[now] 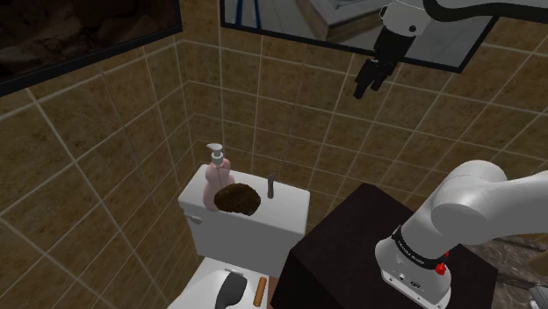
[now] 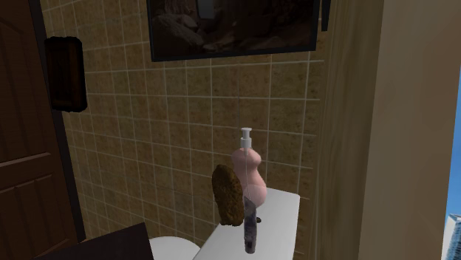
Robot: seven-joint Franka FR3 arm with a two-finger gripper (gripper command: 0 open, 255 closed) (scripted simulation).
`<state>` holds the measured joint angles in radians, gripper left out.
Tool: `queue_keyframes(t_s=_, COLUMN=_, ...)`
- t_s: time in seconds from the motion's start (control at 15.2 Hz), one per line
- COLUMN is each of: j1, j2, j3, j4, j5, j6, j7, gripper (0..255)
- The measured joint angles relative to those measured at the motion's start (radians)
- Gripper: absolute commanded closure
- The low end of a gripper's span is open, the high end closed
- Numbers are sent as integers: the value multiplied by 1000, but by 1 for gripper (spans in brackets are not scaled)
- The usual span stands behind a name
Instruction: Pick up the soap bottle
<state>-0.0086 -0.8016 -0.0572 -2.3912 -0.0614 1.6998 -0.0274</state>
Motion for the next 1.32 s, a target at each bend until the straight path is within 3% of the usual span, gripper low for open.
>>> queue_keyframes(t_s=0.66, j1=40, j2=191, j3=138, j4=21, j5=49, j6=147, j7=166, gripper=0)
queue_keyframes(t_s=1.32, j1=64, j2=530, j3=298, j4=170, j5=28, j6=300, j7=388, gripper=0)
